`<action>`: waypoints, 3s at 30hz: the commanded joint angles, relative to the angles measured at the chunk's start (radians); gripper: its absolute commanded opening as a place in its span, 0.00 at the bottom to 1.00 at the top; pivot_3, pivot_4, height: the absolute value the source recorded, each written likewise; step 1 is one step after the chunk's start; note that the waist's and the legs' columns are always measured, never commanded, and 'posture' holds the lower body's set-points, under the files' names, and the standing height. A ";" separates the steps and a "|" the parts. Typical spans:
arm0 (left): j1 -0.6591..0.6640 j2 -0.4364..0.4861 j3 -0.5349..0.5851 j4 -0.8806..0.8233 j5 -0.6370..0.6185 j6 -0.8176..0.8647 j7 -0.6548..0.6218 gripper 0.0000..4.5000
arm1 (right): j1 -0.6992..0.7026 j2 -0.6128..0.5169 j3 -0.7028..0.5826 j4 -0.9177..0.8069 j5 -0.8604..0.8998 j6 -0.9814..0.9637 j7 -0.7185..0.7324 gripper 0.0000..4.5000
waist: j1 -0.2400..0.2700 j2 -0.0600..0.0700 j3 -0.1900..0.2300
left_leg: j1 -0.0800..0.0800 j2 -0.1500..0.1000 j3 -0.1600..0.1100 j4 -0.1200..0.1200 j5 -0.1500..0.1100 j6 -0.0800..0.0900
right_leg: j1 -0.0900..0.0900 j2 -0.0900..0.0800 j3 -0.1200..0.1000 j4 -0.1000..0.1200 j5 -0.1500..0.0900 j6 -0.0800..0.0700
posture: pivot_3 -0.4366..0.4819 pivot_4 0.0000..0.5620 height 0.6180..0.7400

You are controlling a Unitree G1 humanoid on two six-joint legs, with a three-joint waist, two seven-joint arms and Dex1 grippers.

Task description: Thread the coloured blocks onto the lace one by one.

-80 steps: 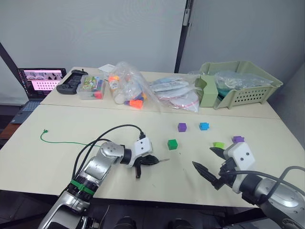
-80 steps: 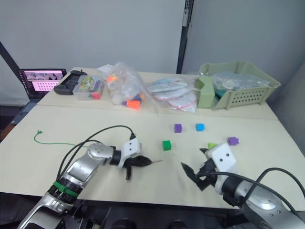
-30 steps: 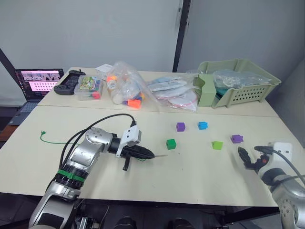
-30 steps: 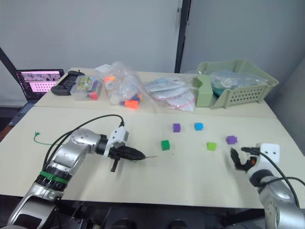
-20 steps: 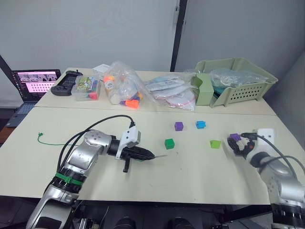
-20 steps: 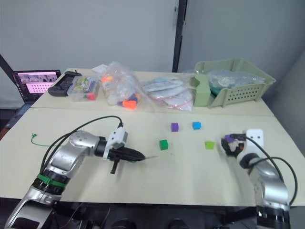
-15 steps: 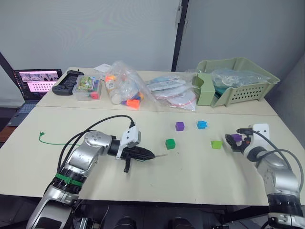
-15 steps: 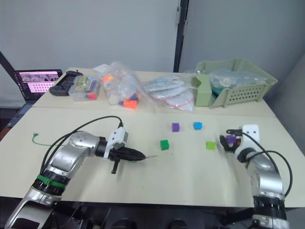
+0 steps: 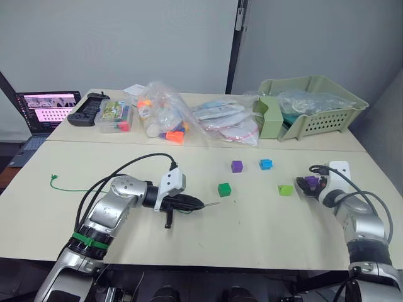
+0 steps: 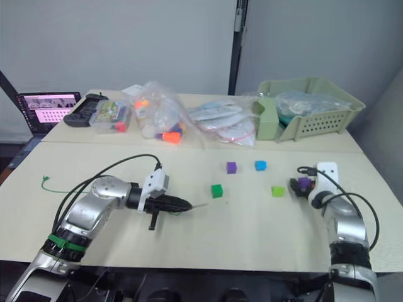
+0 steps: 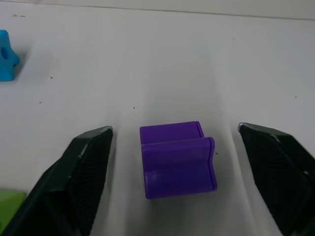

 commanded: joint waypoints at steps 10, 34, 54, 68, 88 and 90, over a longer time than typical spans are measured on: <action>-0.002 -0.005 0.000 -0.028 -0.005 -0.022 0.007 0.00 | 0.091 -0.031 -0.058 -0.270 0.035 0.021 -0.005 0.27 | 0.003 0.001 0.001 | 0.000 0.000 0.000 0.000 0.000 0.000 | 0.000 0.000 0.000 0.000 0.000 0.000 | 0.48 0.27 0.94; -0.027 -0.021 -0.053 0.113 0.034 -0.113 -0.087 0.00 | 0.664 0.441 0.277 -1.242 0.091 0.416 -0.412 0.27 | 0.002 0.004 0.001 | -0.008 0.000 -0.001 0.002 0.000 0.000 | -0.007 0.000 0.000 0.001 0.000 0.001 | 0.48 0.27 0.94; 0.102 -0.048 -0.043 -0.053 0.009 -0.058 0.016 0.00 | 0.348 -0.263 -0.001 -1.278 0.423 0.660 0.194 0.99 | -0.001 0.007 0.003 | -0.008 -0.001 0.000 0.002 0.000 0.000 | -0.008 -0.001 0.002 0.001 0.000 0.001 | 0.48 0.27 0.94; 0.228 -0.042 -0.035 -0.254 -0.003 0.034 0.145 0.00 | 0.016 -0.542 0.675 -0.807 -0.123 -0.067 0.898 0.99 | 0.002 0.004 0.004 | -0.006 0.000 0.001 0.003 0.000 0.000 | -0.007 0.000 0.002 0.001 0.000 0.001 | 0.48 0.27 0.94; 0.226 -0.071 -0.087 -0.290 0.005 0.068 0.212 0.00 | -0.027 -0.436 0.670 -0.733 -0.299 -0.097 0.935 0.30 | 0.017 0.004 0.004 | -0.006 0.000 0.001 0.004 0.000 0.000 | -0.007 0.000 0.002 0.002 0.000 0.001 | 0.48 0.27 0.94; 0.216 -0.084 -0.100 -0.285 0.011 0.072 0.224 0.00 | -0.026 -0.428 0.666 -0.772 -0.291 -0.055 0.935 0.30 | 0.017 0.005 0.004 | -0.006 0.000 0.001 0.004 0.000 0.000 | -0.007 0.000 0.002 0.002 0.000 0.001 | 0.48 0.27 0.94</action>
